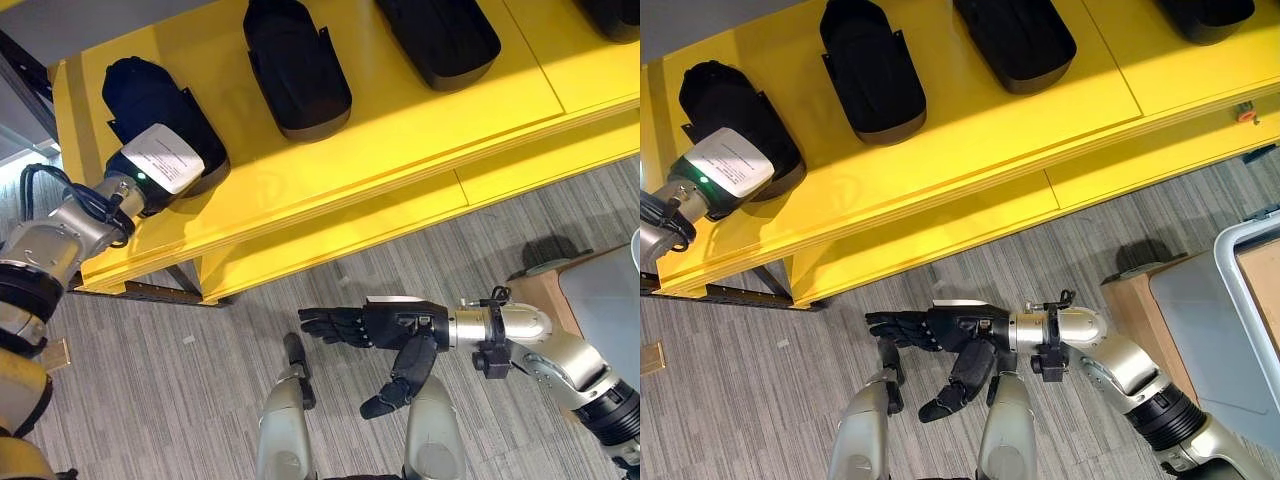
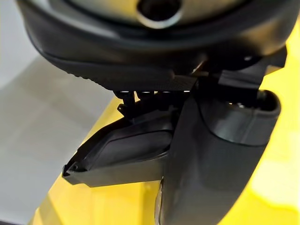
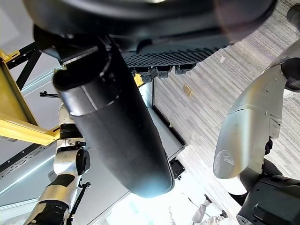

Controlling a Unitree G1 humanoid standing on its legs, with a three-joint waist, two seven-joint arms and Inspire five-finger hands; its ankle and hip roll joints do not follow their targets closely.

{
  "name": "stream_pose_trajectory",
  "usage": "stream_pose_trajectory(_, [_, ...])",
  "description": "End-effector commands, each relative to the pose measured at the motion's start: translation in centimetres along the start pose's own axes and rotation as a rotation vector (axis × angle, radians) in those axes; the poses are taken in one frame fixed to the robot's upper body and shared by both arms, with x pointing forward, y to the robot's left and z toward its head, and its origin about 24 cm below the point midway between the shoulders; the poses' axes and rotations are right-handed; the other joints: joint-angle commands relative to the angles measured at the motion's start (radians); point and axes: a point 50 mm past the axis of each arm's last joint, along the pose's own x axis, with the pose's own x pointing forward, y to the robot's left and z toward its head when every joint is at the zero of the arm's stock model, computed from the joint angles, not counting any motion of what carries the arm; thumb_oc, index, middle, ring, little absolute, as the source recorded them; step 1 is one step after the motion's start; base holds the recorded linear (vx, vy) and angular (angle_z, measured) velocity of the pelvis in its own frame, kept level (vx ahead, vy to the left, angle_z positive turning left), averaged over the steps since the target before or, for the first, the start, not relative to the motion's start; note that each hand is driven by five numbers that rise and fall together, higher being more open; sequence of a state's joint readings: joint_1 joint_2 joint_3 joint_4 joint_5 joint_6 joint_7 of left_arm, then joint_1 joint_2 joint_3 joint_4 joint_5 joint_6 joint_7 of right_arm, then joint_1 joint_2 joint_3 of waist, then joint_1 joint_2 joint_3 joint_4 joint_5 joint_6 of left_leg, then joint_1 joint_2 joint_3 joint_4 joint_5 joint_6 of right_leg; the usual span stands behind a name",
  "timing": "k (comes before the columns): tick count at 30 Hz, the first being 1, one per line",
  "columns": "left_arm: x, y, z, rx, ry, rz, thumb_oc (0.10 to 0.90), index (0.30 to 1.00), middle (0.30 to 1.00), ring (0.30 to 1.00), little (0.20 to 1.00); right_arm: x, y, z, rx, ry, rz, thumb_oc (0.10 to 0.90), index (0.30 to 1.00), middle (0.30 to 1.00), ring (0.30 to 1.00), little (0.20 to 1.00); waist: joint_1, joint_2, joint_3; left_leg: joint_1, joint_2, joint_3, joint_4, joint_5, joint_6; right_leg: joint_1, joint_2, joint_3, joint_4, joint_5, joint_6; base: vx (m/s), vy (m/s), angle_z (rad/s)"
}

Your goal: Move parts from the plastic box to the shelf.

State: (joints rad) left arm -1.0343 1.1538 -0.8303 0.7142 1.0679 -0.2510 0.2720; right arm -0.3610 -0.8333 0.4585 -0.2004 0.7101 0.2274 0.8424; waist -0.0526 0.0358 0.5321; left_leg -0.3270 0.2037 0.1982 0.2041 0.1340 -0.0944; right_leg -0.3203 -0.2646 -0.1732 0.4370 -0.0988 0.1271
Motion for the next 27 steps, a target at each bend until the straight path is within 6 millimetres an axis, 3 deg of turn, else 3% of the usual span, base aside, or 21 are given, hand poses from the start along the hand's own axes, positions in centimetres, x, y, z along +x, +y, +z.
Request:
stream_pose_trajectory(1, [-0.6, 0.5, -1.8, -0.008, 0.074, 0.016, 0.9, 1.0, 1.0, 1.0, 1.0, 0.7, 1.8, 3.3, -0.098, -0.183, 0.145, 0.9, 1.0, 1.0, 1.0, 1.0, -0.006, 0.0, -0.08, 0.015, 0.015, -0.012, 0.057, -0.072, -0.011, 0.05, -0.024, -0.024, -0.058, 0.044, 0.01, 0.01, -0.045, 0.0])
stream_pose_trajectory(7, [-1.9, -2.1, -1.1, -0.027, 0.116, -0.097, 0.9, 1.0, 1.0, 1.0, 1.0, 0.8, 1.8, 3.1, -0.09, -0.188, 0.132, 0.9, 1.0, 1.0, 1.0, 1.0, 0.004, 0.009, -0.085, 0.033, 0.009, -0.019, 0.05, -0.071, -0.012, 0.076, -0.026, -0.029, -0.071, 0.043, 0.01, 0.01, -0.005, 0.0])
stream_pose_trajectory(14, [-2.9, -4.0, -1.9, 0.022, 0.21, -0.233, 0.9, 1.0, 1.0, 1.0, 1.0, 1.3, 2.0, 3.2, -0.092, -0.19, 0.119, 0.9, 1.0, 1.0, 1.0, 1.0, 0.006, 0.015, -0.083, 0.039, 0.007, -0.021, 0.039, -0.067, -0.012, 0.082, -0.025, -0.03, -0.079, 0.044, 0.012, 0.0, 0.0, 0.0])
stream_pose_trajectory(22, [-3.5, -5.4, -2.3, 0.151, 0.253, -0.376, 0.9, 1.0, 1.0, 1.0, 1.0, 1.6, 2.1, 3.6, -0.101, -0.196, 0.115, 0.9, 1.0, 1.0, 1.0, 1.0, 0.002, 0.017, -0.077, 0.035, 0.008, -0.015, 0.046, -0.069, -0.011, 0.079, -0.027, -0.027, -0.083, 0.049, 0.014, 0.0, 0.0, 0.0])
stream_pose_trajectory(27, [-3.3, -5.1, -2.8, 0.222, 0.287, -0.317, 0.9, 1.0, 1.0, 1.0, 1.0, 1.9, 2.1, 3.7, -0.098, -0.193, 0.117, 0.9, 1.0, 1.0, 1.0, 1.0, -0.001, 0.016, -0.08, 0.039, 0.01, -0.014, 0.035, -0.065, -0.012, 0.082, -0.026, -0.027, -0.087, 0.049, 0.014, 0.0, 0.0, 0.0])
